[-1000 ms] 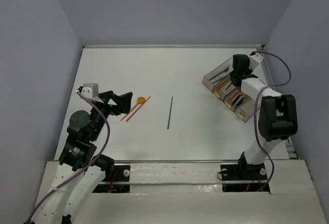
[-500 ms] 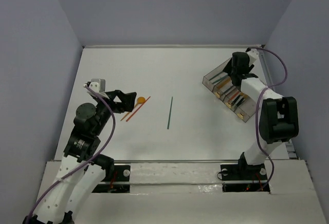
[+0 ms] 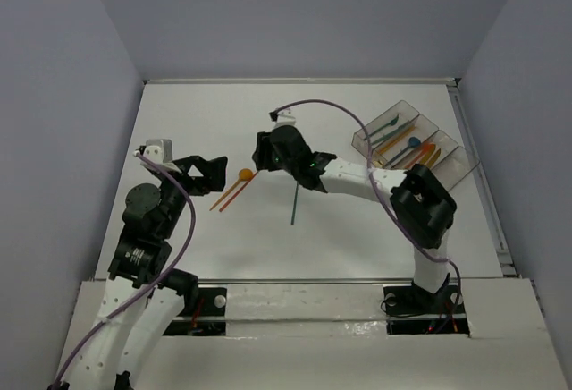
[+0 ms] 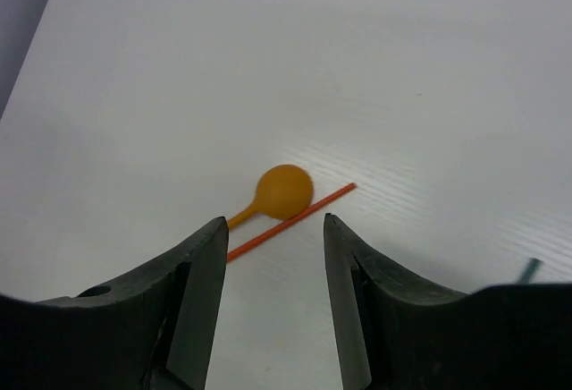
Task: Sort the eating utensils into containers
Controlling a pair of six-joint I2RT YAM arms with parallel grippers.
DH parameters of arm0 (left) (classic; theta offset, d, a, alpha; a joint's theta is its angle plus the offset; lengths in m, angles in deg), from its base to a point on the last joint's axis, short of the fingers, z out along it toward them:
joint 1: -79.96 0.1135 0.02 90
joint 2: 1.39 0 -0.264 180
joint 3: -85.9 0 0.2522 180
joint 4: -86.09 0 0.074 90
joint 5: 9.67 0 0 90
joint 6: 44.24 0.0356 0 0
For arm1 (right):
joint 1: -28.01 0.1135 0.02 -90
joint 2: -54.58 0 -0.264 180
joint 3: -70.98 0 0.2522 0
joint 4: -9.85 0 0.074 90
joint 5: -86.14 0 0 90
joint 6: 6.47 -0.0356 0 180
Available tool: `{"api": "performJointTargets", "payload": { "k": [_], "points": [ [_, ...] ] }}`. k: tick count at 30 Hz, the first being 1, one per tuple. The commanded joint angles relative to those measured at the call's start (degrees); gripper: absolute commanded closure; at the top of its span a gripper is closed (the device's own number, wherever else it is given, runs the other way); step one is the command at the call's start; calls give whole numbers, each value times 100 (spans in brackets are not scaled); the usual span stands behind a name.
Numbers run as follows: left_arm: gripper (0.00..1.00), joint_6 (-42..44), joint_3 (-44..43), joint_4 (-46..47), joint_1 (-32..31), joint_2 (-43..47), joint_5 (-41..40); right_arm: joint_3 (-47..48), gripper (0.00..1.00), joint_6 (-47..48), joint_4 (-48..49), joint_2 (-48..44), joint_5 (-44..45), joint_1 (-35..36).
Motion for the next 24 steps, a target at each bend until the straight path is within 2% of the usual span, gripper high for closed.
{"api": "performJointTargets", "payload": {
  "k": [1, 2, 6, 16, 24],
  "points": [
    [1, -26, -79, 163, 40, 144, -348, 1042, 48, -304, -204, 801, 74, 555],
    [1, -52, -79, 163, 40, 179, -357, 1444, 49, -339, -449, 1124, 153, 634],
    [1, -53, -70, 154, 40, 259, -331, 2071, 53, -725, -1031, 1698, 557, 854],
    [1, -9, -44, 128, -118, 382, -234, 2424, 54, -1270, -1409, 2253, 752, 1092],
    [1, -9, -61, 93, -171, 373, -269, 2713, 55, -1280, -1479, 2604, 629, 1092]
  ]
}}
